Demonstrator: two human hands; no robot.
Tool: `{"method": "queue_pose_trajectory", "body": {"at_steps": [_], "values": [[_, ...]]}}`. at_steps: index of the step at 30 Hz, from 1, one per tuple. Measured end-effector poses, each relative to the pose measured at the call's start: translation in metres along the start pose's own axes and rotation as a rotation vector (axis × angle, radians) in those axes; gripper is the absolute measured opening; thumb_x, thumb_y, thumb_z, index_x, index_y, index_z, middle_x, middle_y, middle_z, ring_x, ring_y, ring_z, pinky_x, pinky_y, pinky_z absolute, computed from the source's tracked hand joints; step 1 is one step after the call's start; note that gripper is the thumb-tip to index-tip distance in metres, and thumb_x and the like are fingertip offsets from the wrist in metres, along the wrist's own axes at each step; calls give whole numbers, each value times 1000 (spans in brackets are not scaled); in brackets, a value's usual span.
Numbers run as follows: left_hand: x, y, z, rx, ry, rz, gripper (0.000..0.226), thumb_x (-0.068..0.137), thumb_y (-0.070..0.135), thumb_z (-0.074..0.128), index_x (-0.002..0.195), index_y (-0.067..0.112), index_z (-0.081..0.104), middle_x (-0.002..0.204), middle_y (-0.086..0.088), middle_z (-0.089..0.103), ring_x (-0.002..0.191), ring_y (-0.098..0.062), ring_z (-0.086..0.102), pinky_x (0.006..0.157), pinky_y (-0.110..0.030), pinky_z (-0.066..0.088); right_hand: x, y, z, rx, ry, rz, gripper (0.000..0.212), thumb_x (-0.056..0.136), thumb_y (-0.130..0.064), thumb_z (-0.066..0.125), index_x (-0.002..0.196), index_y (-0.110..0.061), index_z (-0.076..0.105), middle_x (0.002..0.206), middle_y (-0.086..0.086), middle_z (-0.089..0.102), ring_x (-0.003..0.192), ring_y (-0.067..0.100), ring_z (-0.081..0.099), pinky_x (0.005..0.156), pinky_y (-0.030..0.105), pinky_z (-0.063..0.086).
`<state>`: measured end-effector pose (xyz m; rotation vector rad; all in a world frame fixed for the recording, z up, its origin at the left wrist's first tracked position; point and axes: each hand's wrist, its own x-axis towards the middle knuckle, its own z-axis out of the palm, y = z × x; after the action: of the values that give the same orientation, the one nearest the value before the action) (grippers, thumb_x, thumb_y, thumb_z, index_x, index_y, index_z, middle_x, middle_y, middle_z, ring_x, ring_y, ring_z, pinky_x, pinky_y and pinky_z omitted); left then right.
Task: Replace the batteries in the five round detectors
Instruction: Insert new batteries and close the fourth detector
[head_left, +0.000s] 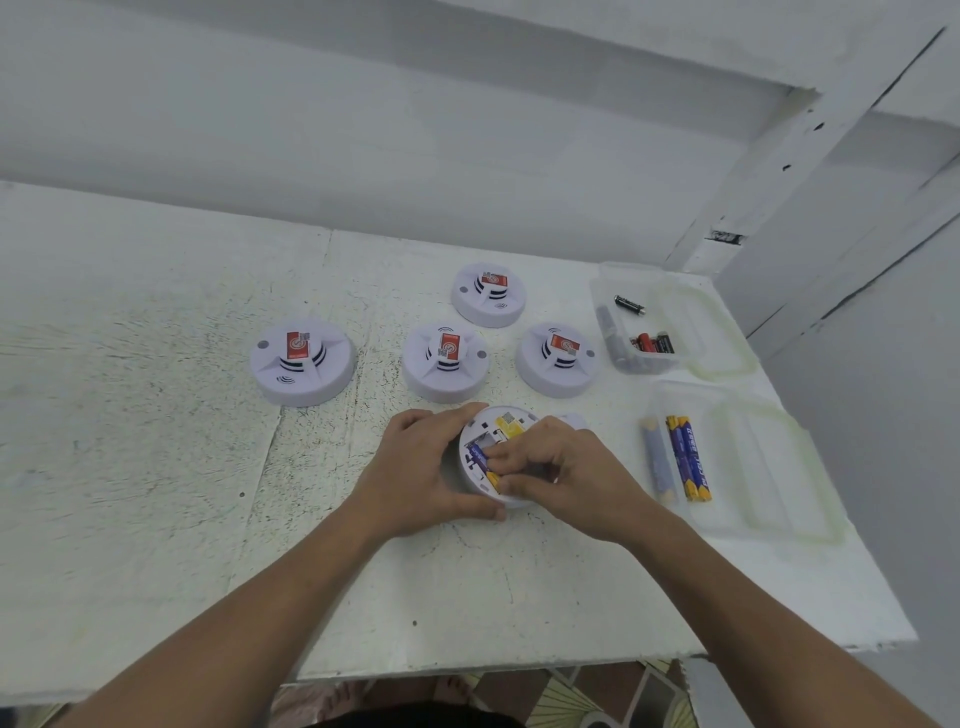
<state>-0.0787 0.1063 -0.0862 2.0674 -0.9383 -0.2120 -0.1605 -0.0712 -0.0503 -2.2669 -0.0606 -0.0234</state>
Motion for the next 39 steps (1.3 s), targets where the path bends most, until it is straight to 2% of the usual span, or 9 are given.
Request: {"method": "queue_pose_trajectory", "body": {"at_steps": [4, 9, 16, 20, 25, 29, 32, 35, 39], "values": [[1, 3, -2, -4, -9, -9, 83, 49, 74, 67, 121, 50, 35, 100, 42, 48, 105, 27, 32, 95, -2, 10, 0, -4, -1, -69, -18, -10, 14, 81, -13, 74, 93, -18, 76, 96, -29, 62, 101, -2, 55, 81, 8, 44], [0, 2, -1, 7, -24, -12, 81, 50, 75, 67, 122, 49, 39, 105, 40, 51, 107, 17, 39, 98, -8, 14, -1, -10, -1, -161, -99, 3, 20, 86, -20, 69, 106, -21, 74, 101, -40, 54, 104, 8, 49, 88, 21, 46], [-2, 6, -3, 23, -19, -24, 78, 46, 72, 69, 116, 55, 39, 100, 44, 49, 105, 26, 33, 96, -6, 16, 6, -19, -10, -122, -135, 94, 15, 84, -19, 69, 97, -20, 77, 106, -16, 70, 92, -11, 57, 83, 13, 46], [0, 8, -5, 68, -66, -46, 88, 46, 74, 66, 123, 52, 30, 104, 44, 41, 106, 32, 23, 94, -8, 18, 27, -27, -37, 72, -183, 295, 17, 87, -31, 66, 92, -18, 77, 89, 1, 75, 82, 17, 70, 71, 33, 57], [-2, 5, -3, 92, -87, -94, 90, 47, 74, 71, 123, 58, 24, 109, 46, 36, 108, 25, 21, 92, -6, 16, 62, -18, -101, 243, 104, 335, 15, 91, -9, 60, 92, 0, 71, 94, 12, 72, 70, 15, 67, 53, 21, 49], [-2, 8, -5, 81, -67, -73, 80, 49, 67, 76, 112, 66, 27, 105, 50, 44, 109, 30, 19, 94, -7, 18, 94, 18, -140, -292, 363, 505, 14, 87, -2, 53, 87, 1, 67, 81, 11, 66, 60, 15, 63, 52, 25, 47], [-1, 14, -8, 70, -63, -56, 78, 51, 62, 79, 111, 73, 31, 115, 60, 28, 110, 29, 22, 95, -8, 19, 106, 38, -146, -755, 226, 596, 22, 81, 10, 45, 64, -3, 47, 65, 9, 51, 61, 25, 53, 48, 25, 39], [0, 15, -8, 68, -65, -51, 87, 50, 65, 77, 113, 80, 20, 118, 57, 30, 112, 26, 25, 96, -8, 18, 113, 48, -141, -859, 118, 635, 34, 83, 9, 42, 59, -11, 31, 59, 3, 36, 51, 14, 33, 43, 24, 24], [0, 13, -6, 71, -67, -63, 82, 50, 66, 79, 114, 74, 30, 118, 49, 41, 112, 22, 29, 99, -12, 20, 117, 60, -135, -860, 63, 685, 31, 83, 5, 46, 58, -10, 35, 58, 3, 39, 50, 14, 36, 43, 22, 26]]}}
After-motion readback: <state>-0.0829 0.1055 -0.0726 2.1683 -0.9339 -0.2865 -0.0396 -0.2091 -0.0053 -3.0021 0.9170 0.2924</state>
